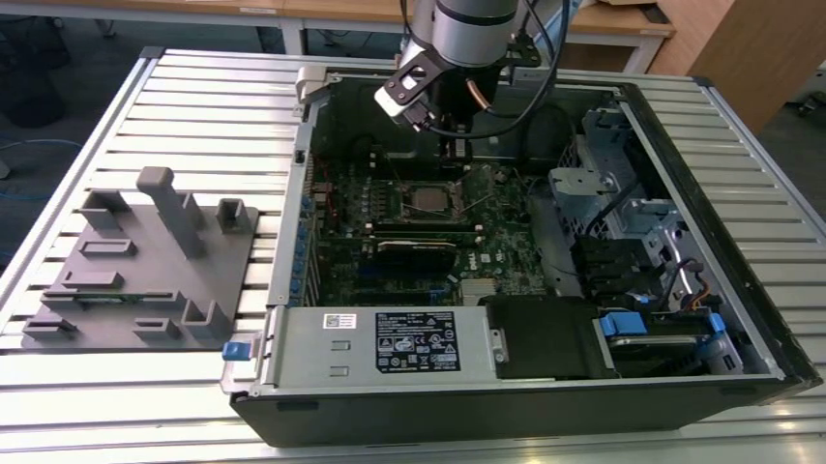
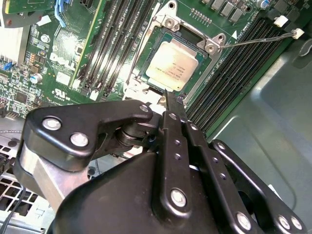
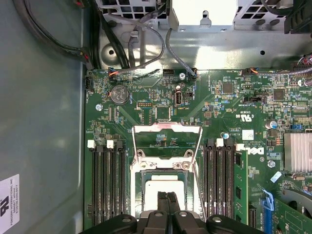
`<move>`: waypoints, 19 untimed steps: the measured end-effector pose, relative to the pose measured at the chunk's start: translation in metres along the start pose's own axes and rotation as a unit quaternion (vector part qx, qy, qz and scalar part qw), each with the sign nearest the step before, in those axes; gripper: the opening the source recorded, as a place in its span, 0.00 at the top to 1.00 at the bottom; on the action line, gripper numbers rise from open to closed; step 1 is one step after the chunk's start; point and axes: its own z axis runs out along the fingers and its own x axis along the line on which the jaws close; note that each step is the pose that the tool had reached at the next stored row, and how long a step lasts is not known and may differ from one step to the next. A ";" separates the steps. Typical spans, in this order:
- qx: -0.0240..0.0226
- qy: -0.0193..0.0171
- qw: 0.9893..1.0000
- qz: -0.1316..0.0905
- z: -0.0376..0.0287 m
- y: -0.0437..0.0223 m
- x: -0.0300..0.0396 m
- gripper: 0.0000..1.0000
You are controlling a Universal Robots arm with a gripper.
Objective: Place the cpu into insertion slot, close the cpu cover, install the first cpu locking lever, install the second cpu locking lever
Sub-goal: 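Close the cpu cover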
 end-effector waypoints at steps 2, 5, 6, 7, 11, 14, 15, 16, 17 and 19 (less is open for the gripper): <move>0.000 0.000 1.000 0.000 0.0000 0.0000 0.0000 0.90; 0.000 0.000 1.000 0.000 0.0001 0.0018 0.0000 0.90; 0.000 0.000 1.000 0.000 0.0001 0.0027 0.0000 0.90; 0.000 0.000 1.000 0.000 0.0001 0.0031 0.0000 0.90; 0.000 0.000 1.000 0.000 -0.0020 0.0032 0.0001 0.90; 0.000 0.000 1.000 0.000 -0.0050 0.0032 0.0001 0.90; 0.000 0.000 1.000 0.000 -0.0055 0.0032 0.0001 0.90; 0.000 0.000 1.000 0.000 -0.0059 0.0032 0.0001 0.90; 0.000 0.000 1.000 0.000 -0.0059 0.0032 0.0002 0.90; 0.000 0.000 1.000 0.000 -0.0060 0.0032 0.0002 0.90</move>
